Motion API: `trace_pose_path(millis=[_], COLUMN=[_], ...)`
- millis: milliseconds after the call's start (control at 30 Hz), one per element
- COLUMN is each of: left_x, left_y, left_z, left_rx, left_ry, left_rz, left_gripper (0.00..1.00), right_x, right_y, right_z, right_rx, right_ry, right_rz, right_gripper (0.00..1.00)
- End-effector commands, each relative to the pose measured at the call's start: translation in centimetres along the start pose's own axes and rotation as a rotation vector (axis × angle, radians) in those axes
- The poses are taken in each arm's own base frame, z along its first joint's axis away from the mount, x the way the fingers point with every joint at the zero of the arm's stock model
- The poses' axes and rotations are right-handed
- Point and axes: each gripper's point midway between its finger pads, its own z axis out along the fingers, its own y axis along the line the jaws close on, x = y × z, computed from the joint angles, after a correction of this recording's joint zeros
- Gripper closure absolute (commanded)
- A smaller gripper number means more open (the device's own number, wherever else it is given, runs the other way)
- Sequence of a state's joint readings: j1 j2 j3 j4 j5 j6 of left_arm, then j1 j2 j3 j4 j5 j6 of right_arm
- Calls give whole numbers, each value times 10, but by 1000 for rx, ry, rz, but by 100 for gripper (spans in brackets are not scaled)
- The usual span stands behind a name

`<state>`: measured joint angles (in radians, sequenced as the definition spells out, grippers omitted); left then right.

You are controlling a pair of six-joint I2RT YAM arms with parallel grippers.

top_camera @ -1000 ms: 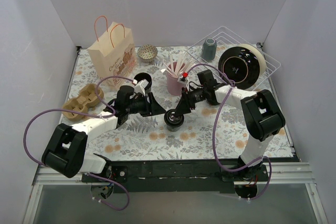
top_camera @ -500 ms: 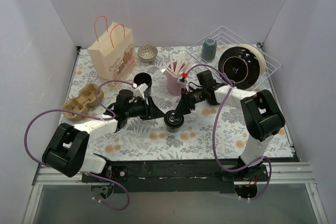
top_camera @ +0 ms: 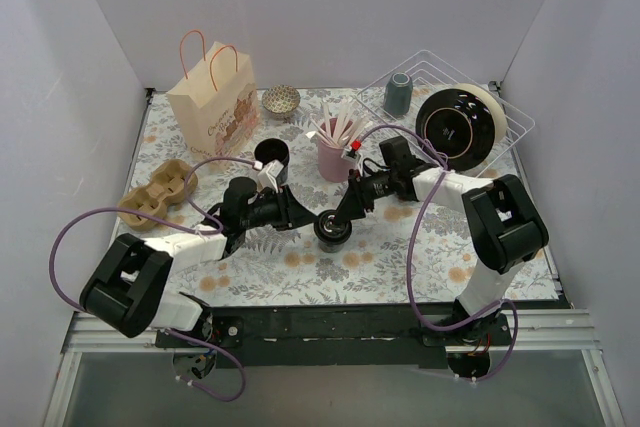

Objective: Pack the takeout coffee

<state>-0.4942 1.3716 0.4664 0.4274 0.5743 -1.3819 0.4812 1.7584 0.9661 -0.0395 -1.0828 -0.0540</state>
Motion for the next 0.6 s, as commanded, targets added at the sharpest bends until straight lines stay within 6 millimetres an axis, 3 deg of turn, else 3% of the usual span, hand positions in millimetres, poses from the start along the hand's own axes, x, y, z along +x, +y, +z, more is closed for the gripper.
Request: trace_pose_path(millis=[0,133,400,500,567], left_x=[70,85,95,91,83], left_y=[81,89,94,79,60], left_z=[-11,-15,-15,-10,-7], left_rx=[-342,-377,-414,-356,-287], left_ry=[111,123,109,112,118], left_rz=[-76,-83,-86,-66,-51], left_gripper=[76,78,82,79,69], right_x=[89,94,88,84,81], right_y=[-51,-54,-61,-60,-59], right_z=[3,2,-4,-6,-6], right_rx=[255,276,324,328,331], right_ry=[166,147,108,100,98], right_rz=[152,156,143,138,134], right_gripper=[88,88,88,88,88])
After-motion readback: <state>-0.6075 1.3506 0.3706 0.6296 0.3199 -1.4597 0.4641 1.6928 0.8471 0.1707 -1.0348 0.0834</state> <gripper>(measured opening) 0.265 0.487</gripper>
